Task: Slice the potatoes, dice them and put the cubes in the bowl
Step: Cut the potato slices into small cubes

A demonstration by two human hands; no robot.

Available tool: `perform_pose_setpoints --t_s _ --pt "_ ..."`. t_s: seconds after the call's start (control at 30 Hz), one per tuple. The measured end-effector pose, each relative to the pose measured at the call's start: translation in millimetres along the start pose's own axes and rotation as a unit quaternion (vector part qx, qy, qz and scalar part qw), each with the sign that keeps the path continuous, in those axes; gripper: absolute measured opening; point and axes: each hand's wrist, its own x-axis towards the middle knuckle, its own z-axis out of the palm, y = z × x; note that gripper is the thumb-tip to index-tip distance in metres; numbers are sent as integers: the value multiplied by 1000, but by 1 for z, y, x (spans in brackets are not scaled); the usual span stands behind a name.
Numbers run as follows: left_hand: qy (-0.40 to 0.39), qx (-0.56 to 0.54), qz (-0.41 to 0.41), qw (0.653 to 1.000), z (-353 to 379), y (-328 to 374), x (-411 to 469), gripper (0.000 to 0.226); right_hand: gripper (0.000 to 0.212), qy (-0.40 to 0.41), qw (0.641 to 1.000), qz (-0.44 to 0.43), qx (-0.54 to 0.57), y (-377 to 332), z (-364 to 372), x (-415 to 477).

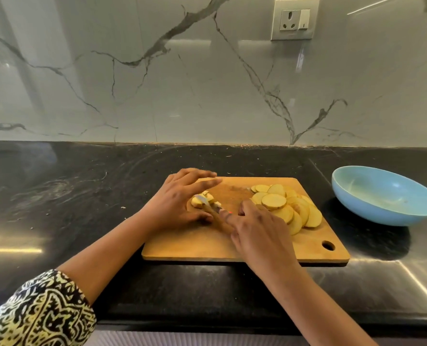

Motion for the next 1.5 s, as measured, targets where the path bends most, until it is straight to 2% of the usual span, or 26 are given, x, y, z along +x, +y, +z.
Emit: perform_pose_setpoints --t_s 0.07,0.13,0.27,0.4,0.53,0.63,0.7,0.73,0.8,0.87,1.0,1.13,1.3,1.4,1.5 --pt "-5 12 -1 1000 0 -2 -1 89 50 5 1000 7 8 1 1 -1" --pt "-28 14 -3 999 -2 -4 -3 93 50 9 1000 15 13 2 2 -1" --pt "-76 52 25 995 -3 -6 -4 75 48 10 1000 21 7 2 2 -2" --pt "-65 91 56 992 -3 -9 -4 58 47 11 999 30 8 4 2 -2" --pt "-92 139 54 985 -6 -15 -5 65 49 23 998 49 6 6 4 -3" --pt "-22 150 8 988 -6 -16 -7 74 50 30 997 72 2 8 4 -5" --pt "18 102 -39 994 -6 -16 -4 80 50 40 995 96 2 9 4 -5" --pt "-3 69 -61 996 -5 -12 -1 85 50 46 993 108 3 10 3 -5" --pt "-111 8 -119 987 0 1 9 90 49 54 990 127 7 14 2 -5" --pt "-186 -36 -170 967 8 10 20 78 49 57 988 141 15 15 2 -5" --pt "-138 -96 -165 972 11 -2 27 39 49 63 986 151 22 16 2 -4" --pt "-102 -144 -177 968 7 -23 28 19 50 53 986 154 23 17 2 -1" --pt "-129 -215 -236 939 6 -41 34 28 52 42 986 159 23 21 3 -1" --pt "-132 -350 -238 896 2 -46 33 41 53 41 986 158 28 20 3 0" --pt "-36 -464 -257 847 0 -48 29 37 53 44 985 161 37 20 3 0"
